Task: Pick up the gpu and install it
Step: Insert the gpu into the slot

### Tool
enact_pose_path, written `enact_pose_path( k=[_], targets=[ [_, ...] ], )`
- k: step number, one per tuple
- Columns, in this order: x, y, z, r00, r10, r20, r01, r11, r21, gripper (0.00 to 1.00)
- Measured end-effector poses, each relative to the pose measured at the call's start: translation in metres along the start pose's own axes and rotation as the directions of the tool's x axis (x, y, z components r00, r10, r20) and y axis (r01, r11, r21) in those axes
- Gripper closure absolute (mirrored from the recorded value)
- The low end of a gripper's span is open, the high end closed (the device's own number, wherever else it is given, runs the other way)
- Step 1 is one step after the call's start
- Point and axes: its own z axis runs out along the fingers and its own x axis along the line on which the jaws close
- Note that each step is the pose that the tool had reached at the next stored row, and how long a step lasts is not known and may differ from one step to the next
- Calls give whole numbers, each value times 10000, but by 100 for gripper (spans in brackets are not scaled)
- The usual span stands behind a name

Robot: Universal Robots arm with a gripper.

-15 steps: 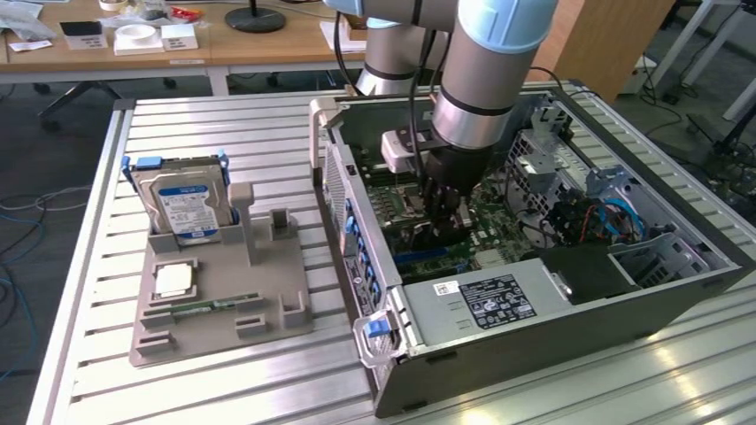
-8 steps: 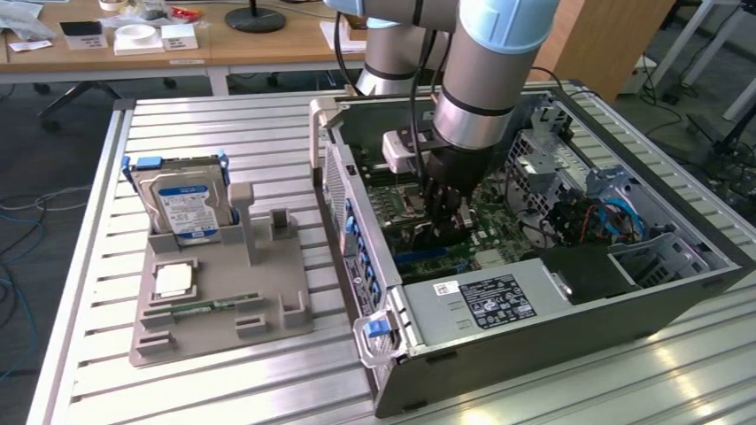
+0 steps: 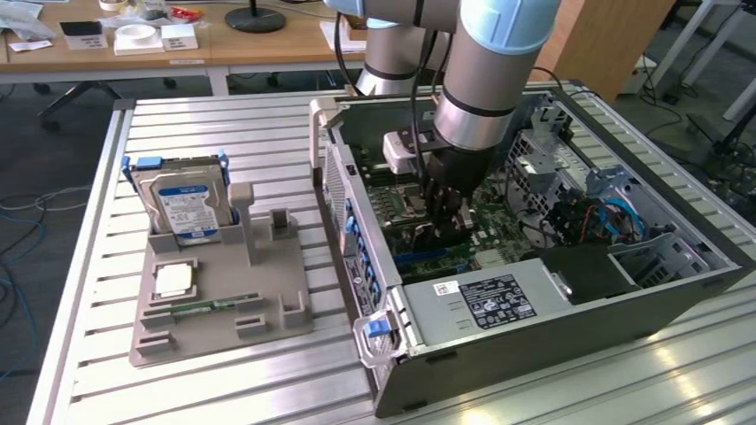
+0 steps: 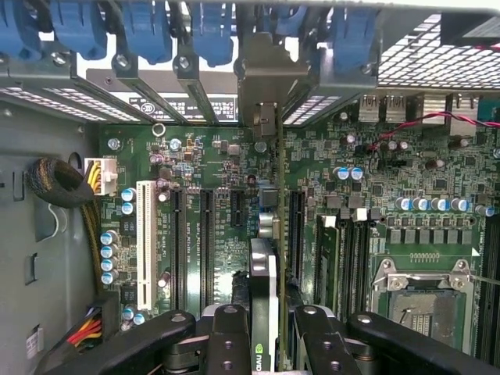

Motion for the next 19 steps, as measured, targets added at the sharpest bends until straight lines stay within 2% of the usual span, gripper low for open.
enact_pose_path(
  k=[10, 19],
  targets=[
    [3, -1, 14, 9999, 113, -8, -113, 9999, 3, 73],
    [10, 0, 18, 9983, 589, -20, -589, 9983, 16, 73]
  ],
)
